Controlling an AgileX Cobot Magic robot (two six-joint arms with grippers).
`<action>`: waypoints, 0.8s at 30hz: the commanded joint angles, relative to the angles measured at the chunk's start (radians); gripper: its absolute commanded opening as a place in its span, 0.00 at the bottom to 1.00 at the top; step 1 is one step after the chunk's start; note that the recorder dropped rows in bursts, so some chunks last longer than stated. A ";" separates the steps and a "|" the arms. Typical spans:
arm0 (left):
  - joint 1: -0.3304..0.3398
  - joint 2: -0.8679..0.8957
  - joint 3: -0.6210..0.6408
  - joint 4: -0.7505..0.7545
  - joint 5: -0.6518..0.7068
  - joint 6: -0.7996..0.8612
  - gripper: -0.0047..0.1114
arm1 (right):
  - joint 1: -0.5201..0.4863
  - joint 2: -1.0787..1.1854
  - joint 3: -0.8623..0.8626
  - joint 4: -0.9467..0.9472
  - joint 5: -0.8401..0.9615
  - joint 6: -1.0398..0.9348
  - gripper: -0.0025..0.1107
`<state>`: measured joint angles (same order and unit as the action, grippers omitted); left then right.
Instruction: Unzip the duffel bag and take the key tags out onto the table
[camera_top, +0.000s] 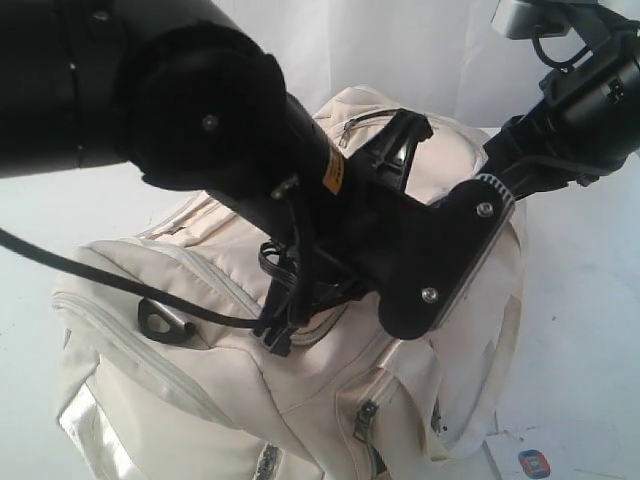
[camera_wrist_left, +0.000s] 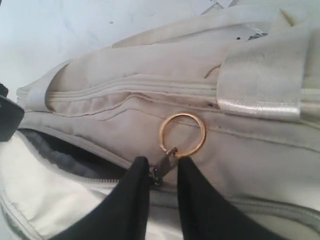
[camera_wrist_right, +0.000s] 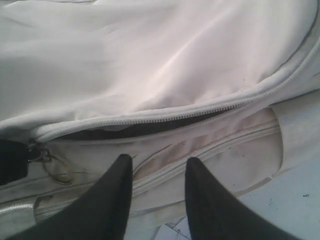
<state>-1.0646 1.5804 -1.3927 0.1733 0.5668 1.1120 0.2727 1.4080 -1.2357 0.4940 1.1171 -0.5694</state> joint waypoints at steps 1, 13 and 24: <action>-0.004 -0.039 -0.005 -0.041 0.056 -0.017 0.16 | -0.006 -0.002 -0.008 0.000 -0.001 -0.001 0.32; -0.017 -0.055 -0.005 -0.159 0.078 -0.010 0.20 | -0.006 -0.002 -0.008 0.000 -0.001 -0.001 0.32; -0.019 0.054 -0.005 -0.082 0.058 -0.027 0.43 | -0.006 -0.002 -0.008 0.000 0.006 -0.001 0.32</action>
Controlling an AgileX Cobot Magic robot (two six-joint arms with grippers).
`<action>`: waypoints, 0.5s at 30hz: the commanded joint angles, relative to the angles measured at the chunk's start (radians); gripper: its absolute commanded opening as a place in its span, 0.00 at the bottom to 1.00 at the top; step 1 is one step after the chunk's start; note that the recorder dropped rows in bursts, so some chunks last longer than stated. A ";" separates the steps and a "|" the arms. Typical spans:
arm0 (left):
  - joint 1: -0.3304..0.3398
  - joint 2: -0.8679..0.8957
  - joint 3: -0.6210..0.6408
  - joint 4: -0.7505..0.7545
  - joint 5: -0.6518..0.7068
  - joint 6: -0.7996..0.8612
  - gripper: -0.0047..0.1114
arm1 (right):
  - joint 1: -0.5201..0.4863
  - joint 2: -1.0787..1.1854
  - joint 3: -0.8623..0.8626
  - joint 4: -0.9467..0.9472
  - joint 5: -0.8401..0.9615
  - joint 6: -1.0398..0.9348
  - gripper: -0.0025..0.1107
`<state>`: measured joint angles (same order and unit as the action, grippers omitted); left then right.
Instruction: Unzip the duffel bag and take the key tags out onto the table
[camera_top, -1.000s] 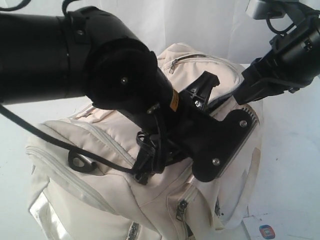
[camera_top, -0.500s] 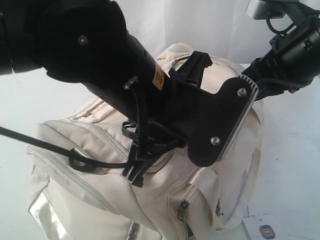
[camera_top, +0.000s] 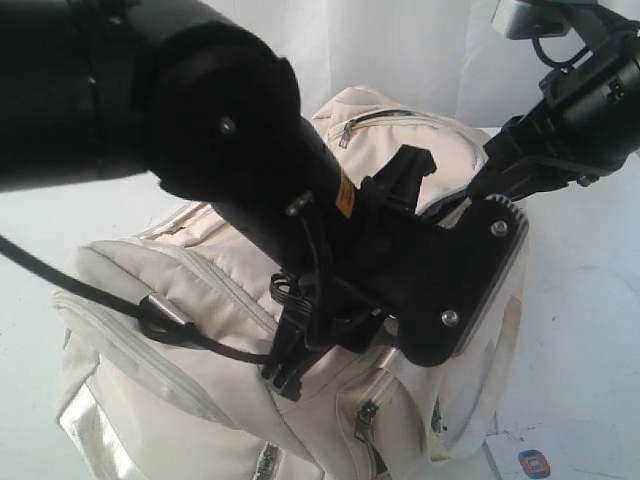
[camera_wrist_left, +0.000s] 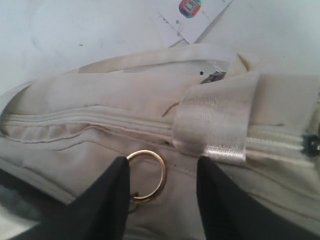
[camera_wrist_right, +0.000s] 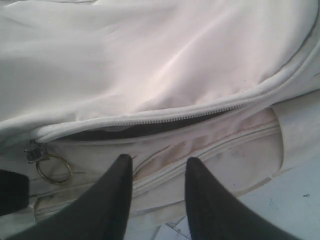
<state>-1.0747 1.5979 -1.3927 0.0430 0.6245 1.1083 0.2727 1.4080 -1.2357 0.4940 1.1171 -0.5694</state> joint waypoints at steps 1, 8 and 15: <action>-0.009 0.042 -0.005 0.064 -0.007 -0.040 0.43 | -0.006 -0.002 -0.008 0.000 0.008 -0.001 0.32; -0.009 0.056 -0.005 0.190 -0.080 -0.140 0.43 | -0.006 -0.002 -0.008 0.000 0.008 -0.001 0.32; -0.009 0.078 -0.005 0.208 -0.114 -0.174 0.43 | -0.006 -0.002 -0.008 0.000 0.022 -0.001 0.32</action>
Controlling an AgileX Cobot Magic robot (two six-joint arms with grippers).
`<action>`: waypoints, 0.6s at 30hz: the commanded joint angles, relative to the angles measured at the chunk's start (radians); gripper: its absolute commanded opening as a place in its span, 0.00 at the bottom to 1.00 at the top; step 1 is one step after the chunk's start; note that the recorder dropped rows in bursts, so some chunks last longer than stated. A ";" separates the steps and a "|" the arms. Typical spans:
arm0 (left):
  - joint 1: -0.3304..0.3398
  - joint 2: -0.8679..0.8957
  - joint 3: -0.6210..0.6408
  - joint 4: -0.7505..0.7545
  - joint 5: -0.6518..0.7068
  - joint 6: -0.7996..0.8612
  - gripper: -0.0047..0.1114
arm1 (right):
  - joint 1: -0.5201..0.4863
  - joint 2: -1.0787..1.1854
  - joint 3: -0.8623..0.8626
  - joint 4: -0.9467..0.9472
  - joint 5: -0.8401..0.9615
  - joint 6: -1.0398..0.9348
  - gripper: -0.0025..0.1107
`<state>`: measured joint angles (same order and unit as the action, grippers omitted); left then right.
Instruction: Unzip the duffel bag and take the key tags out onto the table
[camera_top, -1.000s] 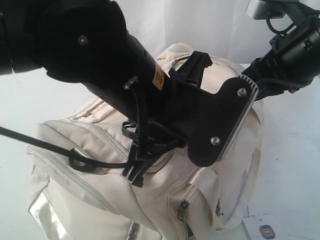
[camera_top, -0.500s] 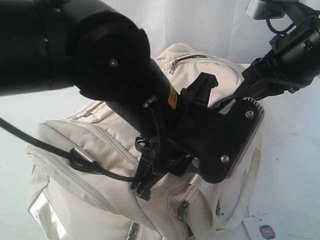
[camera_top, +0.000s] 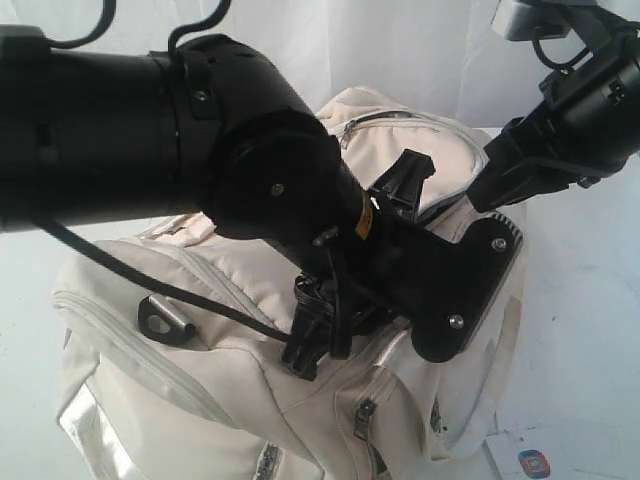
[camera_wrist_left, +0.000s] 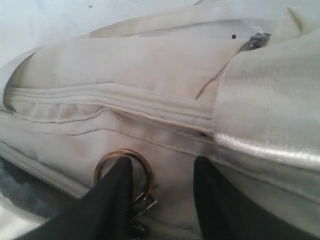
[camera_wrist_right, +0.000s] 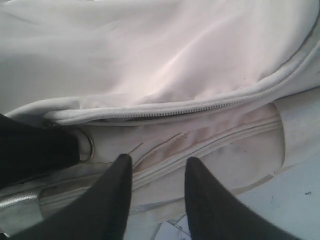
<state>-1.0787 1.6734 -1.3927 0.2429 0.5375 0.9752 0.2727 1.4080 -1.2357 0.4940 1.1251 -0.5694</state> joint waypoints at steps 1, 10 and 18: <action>-0.005 -0.003 -0.005 0.009 -0.054 -0.080 0.43 | -0.006 -0.002 -0.008 0.000 0.014 -0.001 0.32; -0.018 -0.012 -0.005 0.073 -0.019 -0.131 0.43 | -0.006 -0.002 -0.008 0.000 0.012 0.001 0.32; -0.061 -0.007 -0.005 0.360 0.032 -0.483 0.52 | -0.006 -0.002 -0.008 0.000 0.010 0.001 0.32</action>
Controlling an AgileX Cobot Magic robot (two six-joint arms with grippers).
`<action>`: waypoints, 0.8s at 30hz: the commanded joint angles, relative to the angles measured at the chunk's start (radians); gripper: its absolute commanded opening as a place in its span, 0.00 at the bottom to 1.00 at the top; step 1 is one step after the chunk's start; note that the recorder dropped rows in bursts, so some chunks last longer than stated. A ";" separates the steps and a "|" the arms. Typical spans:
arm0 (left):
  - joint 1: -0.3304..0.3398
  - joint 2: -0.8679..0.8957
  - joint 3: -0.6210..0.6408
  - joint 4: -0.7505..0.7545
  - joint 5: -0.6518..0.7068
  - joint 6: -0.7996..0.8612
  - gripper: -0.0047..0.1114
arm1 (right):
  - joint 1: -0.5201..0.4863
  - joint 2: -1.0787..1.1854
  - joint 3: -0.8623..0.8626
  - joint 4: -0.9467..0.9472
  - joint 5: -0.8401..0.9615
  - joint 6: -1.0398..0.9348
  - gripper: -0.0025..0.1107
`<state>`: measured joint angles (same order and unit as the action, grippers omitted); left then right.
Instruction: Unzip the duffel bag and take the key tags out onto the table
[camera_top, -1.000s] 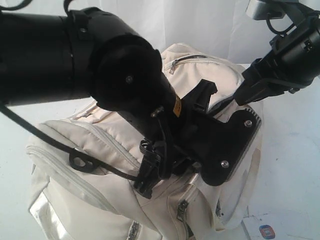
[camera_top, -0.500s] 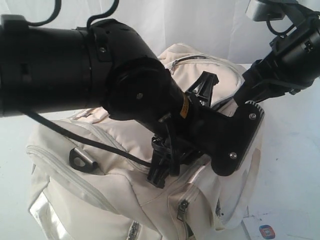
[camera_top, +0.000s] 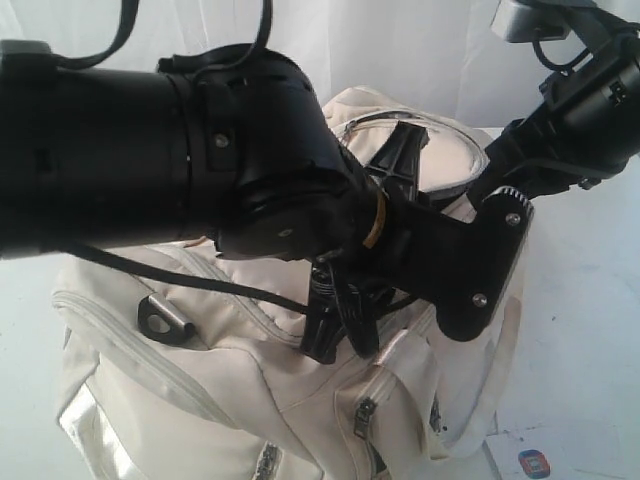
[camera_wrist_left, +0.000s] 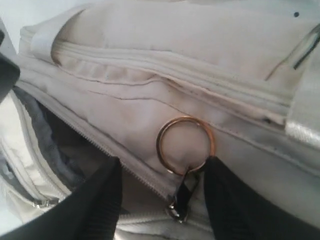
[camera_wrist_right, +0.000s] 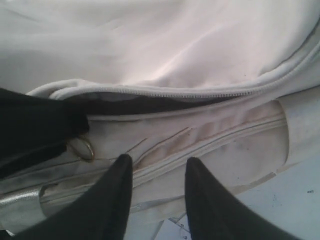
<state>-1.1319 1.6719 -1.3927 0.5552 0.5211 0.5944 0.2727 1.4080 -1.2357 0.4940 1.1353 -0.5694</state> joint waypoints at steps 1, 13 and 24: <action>-0.008 -0.005 -0.005 0.040 0.039 -0.104 0.52 | -0.006 -0.002 -0.008 0.000 0.000 0.001 0.32; -0.090 0.003 -0.005 -0.033 0.107 -0.098 0.52 | -0.006 -0.002 -0.008 0.000 0.000 0.001 0.32; -0.088 0.056 -0.005 0.036 0.138 -0.137 0.52 | -0.006 -0.002 -0.008 0.000 0.002 0.001 0.32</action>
<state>-1.2133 1.7129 -1.3963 0.5797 0.6418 0.4798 0.2727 1.4080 -1.2357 0.4940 1.1353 -0.5694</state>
